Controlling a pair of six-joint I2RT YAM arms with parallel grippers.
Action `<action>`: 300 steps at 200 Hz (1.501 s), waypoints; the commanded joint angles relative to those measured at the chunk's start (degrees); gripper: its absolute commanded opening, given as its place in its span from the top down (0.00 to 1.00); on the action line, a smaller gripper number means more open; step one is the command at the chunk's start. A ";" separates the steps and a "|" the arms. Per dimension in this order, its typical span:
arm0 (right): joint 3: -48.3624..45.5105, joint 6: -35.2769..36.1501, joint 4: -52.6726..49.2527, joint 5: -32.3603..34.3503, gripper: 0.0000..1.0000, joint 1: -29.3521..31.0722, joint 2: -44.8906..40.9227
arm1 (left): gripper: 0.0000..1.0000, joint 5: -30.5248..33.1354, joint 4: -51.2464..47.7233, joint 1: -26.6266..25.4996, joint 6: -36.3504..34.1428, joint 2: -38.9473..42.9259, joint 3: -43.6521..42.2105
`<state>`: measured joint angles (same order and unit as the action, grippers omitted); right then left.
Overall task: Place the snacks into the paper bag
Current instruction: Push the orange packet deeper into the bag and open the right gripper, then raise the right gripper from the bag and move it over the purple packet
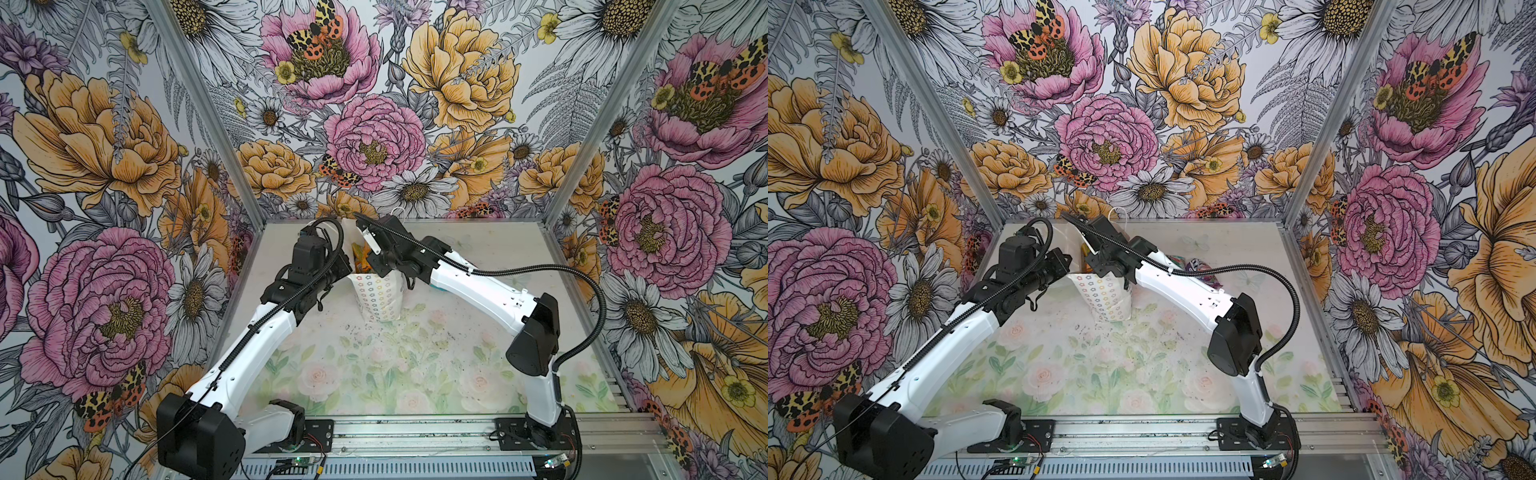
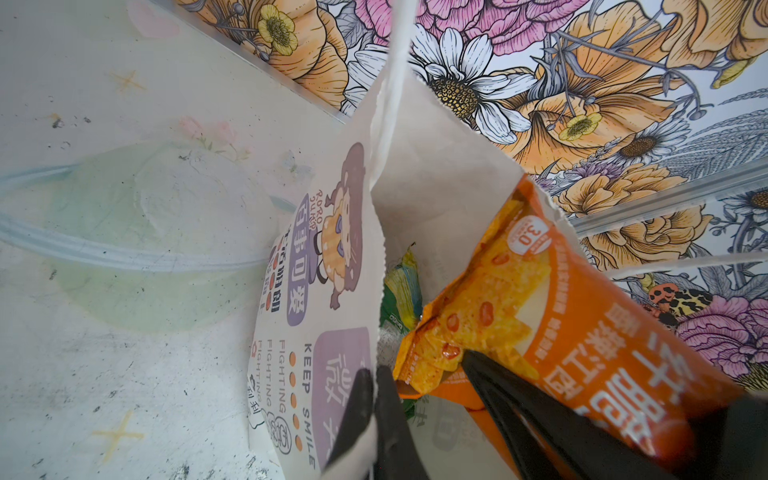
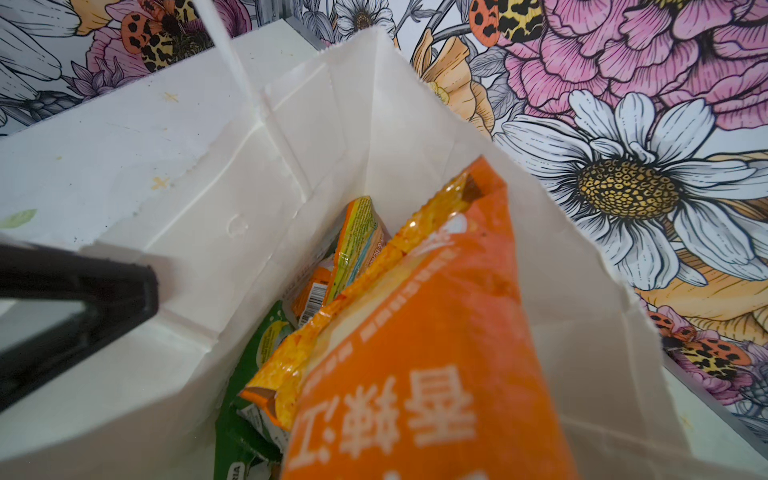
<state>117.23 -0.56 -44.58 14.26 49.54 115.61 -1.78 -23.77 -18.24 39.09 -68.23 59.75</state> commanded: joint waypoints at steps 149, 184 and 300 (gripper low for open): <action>7.20 -2.13 -1.83 -0.86 0.38 0.37 -2.27 | 1.00 -0.03 0.76 0.53 -0.07 1.17 -0.28; 7.90 -2.58 -1.83 -3.10 0.37 0.38 -2.50 | 1.00 -0.30 0.74 0.62 0.02 0.72 -0.16; 9.86 -5.76 -1.79 -8.49 0.33 -0.06 -2.71 | 1.00 -0.33 0.74 0.83 -0.24 1.52 -0.55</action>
<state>125.91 -5.15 -46.52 5.91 49.54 115.39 -1.78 -23.77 -18.17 39.09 -68.23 59.75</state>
